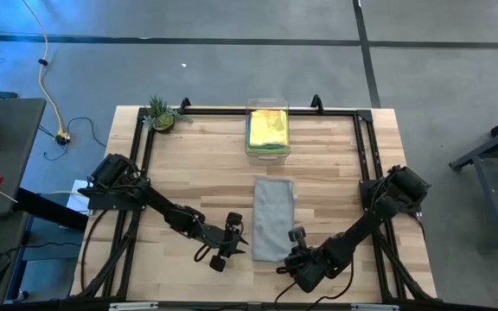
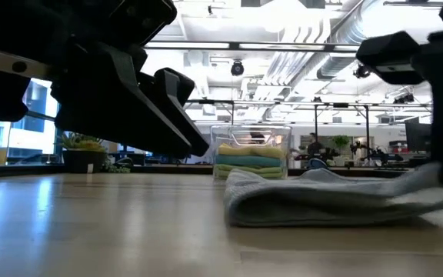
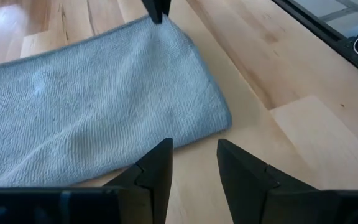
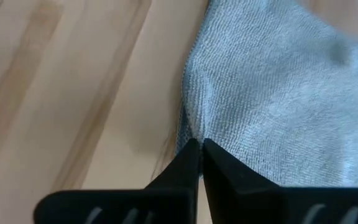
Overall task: Fold microfiber towels
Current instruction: Fold the gray microfiber cloth
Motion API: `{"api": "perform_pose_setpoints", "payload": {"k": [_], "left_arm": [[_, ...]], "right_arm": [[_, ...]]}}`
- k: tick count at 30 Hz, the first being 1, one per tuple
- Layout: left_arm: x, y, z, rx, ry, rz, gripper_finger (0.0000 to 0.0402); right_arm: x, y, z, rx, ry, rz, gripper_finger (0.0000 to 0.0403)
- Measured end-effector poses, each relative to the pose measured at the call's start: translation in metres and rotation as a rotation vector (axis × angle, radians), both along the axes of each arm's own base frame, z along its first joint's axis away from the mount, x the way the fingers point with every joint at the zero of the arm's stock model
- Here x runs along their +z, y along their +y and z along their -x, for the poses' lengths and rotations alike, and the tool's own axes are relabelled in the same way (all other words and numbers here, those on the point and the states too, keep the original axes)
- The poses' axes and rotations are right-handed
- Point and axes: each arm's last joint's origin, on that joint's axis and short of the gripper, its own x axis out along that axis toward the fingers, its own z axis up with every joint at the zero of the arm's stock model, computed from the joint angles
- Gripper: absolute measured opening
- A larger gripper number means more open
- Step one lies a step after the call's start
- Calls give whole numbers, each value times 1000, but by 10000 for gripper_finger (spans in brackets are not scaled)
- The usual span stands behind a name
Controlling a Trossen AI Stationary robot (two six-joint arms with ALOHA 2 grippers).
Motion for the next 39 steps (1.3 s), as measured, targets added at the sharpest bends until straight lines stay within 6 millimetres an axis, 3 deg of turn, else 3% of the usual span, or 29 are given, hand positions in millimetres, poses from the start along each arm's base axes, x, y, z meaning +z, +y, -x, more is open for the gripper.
{"api": "perform_pose_setpoints", "payload": {"k": [16, 28, 39], "left_arm": [[5, -1, -3, 0, -55, 33, 115], [-11, 0, -36, -21, -59, 27, 6], [-15, 5, -38, 21, -33, 9, 1]], "right_arm": [[1, 0, 2, 20, 32, -21, 1], [1, -2, -1, 33, 31, -13, 1], [4, -4, 3, 46, 72, -21, 1]]}}
